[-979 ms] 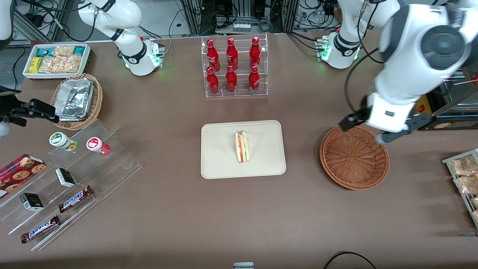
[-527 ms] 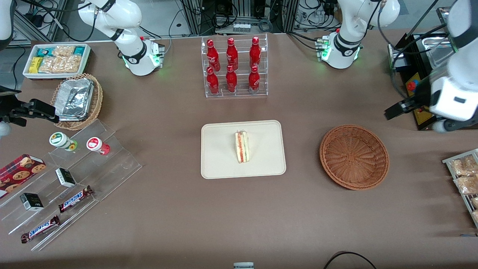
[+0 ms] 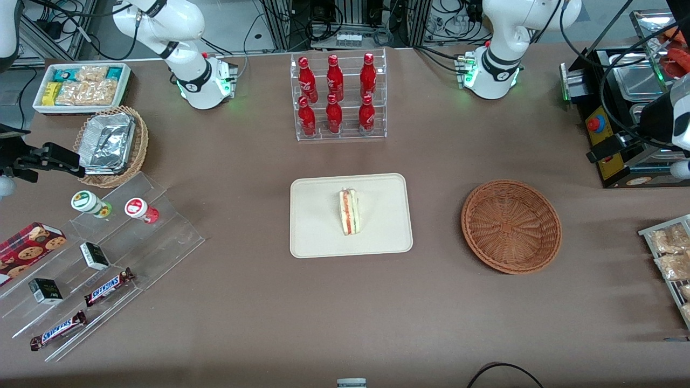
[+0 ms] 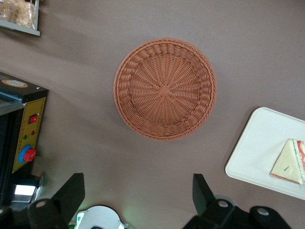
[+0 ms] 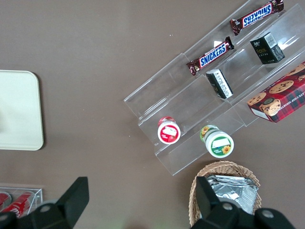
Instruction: Place sandwich from basket to tray
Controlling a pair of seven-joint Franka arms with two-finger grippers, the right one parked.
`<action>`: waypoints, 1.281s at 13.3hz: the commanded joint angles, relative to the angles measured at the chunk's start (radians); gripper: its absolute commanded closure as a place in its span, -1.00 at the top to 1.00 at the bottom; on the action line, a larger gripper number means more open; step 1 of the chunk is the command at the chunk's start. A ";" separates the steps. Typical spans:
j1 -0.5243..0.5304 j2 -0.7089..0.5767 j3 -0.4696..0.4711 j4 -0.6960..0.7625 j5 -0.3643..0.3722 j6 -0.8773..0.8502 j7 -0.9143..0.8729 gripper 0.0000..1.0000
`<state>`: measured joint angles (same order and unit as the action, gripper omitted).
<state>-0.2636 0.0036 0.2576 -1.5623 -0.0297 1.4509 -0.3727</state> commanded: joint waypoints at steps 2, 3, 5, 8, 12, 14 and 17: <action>0.119 -0.051 -0.134 -0.061 0.017 0.005 0.050 0.99; 0.170 -0.056 -0.174 -0.065 0.017 0.005 0.066 0.99; 0.199 -0.080 -0.195 -0.085 0.017 0.002 0.109 0.99; 0.199 -0.083 -0.195 -0.096 0.017 0.031 0.113 0.99; 0.198 -0.014 -0.198 -0.019 0.005 0.045 0.135 0.99; 0.199 -0.013 -0.199 -0.018 0.014 0.058 0.281 0.99; 0.201 -0.017 -0.199 -0.016 0.017 0.072 0.411 0.99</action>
<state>-0.0796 -0.0198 0.0727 -1.6035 -0.0243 1.5225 -0.0303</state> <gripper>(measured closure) 0.000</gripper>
